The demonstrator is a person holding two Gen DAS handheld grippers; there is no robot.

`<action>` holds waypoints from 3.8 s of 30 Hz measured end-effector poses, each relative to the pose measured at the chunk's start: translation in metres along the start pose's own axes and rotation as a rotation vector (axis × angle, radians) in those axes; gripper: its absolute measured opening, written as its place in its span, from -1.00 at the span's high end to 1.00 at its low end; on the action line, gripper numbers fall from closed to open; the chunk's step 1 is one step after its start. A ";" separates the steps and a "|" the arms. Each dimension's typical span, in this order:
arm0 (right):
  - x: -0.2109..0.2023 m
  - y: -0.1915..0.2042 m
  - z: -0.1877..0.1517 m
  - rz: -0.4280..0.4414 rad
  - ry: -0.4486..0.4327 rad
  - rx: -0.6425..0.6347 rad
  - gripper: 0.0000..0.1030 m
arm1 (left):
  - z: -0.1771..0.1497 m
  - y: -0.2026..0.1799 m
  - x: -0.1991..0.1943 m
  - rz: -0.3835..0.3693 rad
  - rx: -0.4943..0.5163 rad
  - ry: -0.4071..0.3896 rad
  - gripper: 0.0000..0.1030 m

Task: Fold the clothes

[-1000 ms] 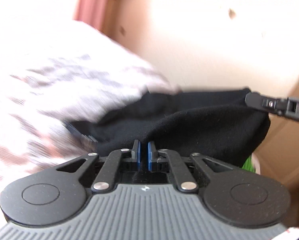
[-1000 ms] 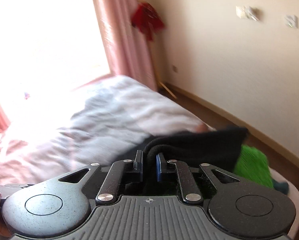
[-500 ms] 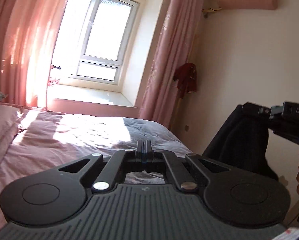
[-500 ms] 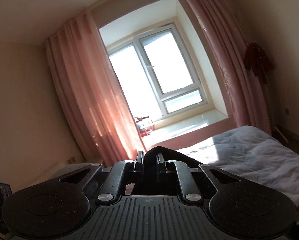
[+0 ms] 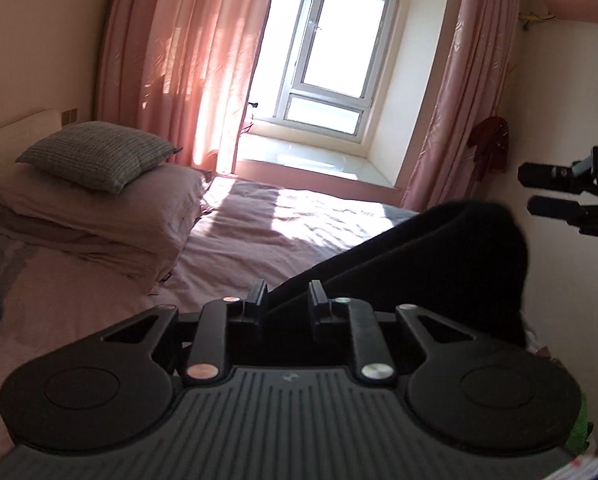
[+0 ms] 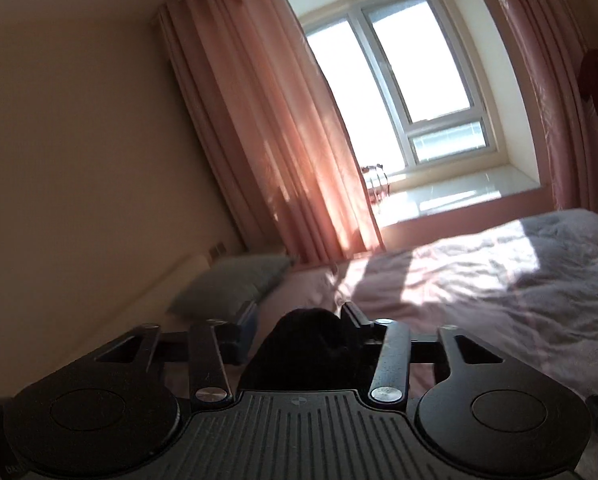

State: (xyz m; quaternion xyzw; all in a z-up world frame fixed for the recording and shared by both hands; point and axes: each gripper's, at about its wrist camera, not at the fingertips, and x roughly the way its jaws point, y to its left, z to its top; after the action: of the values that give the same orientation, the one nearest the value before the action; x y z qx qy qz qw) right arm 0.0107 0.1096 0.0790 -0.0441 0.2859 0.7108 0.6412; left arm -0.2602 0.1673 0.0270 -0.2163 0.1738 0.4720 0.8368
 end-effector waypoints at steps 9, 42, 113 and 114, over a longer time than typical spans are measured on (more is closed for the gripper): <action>-0.001 -0.002 -0.160 -0.028 0.398 -0.044 -0.13 | -0.087 0.055 -0.034 0.227 -0.016 0.290 0.40; -0.063 -0.063 -0.243 -0.052 0.534 -0.105 -0.13 | -0.200 -0.038 -0.055 0.319 0.060 0.470 0.00; -0.047 0.021 -0.178 0.019 -0.348 -0.802 0.98 | -0.047 0.102 -0.081 0.366 0.462 -0.233 0.82; -0.066 0.025 -0.177 0.037 -0.374 -0.821 0.98 | -0.038 0.097 -0.099 0.372 0.464 -0.263 0.82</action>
State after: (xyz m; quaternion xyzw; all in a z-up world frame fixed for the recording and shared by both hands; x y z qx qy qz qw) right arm -0.0551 -0.0310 -0.0318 -0.1605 -0.1397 0.7725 0.5983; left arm -0.3961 0.1208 0.0245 0.0786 0.2035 0.5887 0.7784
